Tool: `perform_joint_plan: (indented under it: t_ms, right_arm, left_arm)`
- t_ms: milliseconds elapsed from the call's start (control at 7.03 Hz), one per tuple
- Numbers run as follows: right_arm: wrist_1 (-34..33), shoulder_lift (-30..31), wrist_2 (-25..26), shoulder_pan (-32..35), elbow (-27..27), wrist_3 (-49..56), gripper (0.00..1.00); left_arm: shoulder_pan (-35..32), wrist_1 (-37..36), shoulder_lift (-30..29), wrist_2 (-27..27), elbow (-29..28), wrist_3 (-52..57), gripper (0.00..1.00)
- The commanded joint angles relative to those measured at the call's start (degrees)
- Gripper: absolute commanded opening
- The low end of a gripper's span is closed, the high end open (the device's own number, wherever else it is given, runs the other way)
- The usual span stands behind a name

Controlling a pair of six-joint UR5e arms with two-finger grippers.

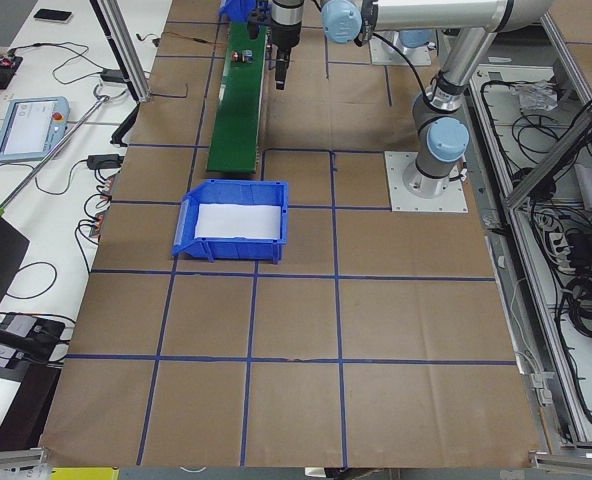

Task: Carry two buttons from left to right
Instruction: 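Move the right gripper to the red button and grasp it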

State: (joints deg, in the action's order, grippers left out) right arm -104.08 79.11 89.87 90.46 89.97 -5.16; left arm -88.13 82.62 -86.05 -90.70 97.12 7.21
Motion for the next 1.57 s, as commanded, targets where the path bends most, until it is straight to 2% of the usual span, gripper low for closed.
perform_joint_plan:
  t_ms: [0,142,712,996,1281,1423]
  right_arm:
    - [-4.07,-3.69,-0.22,-0.2,-0.14,0.06,0.99]
    - [-11.42,-5.1,-0.31,-0.2,-0.06,0.41,0.99]
    - [-12.72,-9.15,-0.13,-0.2,-0.06,0.41,0.99]
    - [-13.07,-14.48,-1.01,-0.29,-0.93,0.15,0.99]
    - [-17.79,-18.54,-0.74,-0.2,-0.06,0.59,0.99]
    - [-17.47,-19.43,-0.92,-0.2,-0.14,0.59,0.96]
  left_arm:
    - [-0.03,0.0,0.0,0.0,0.0,0.0,1.0]
    - [-0.03,0.0,0.0,0.0,0.0,0.0,1.0]
    - [0.06,0.0,0.0,0.0,0.0,0.0,1.0]
    - [0.06,0.0,0.0,0.0,0.0,0.0,1.0]
    - [0.06,0.0,0.0,0.0,0.0,0.0,1.0]
    - [0.06,0.0,0.0,0.0,0.0,0.0,1.0]
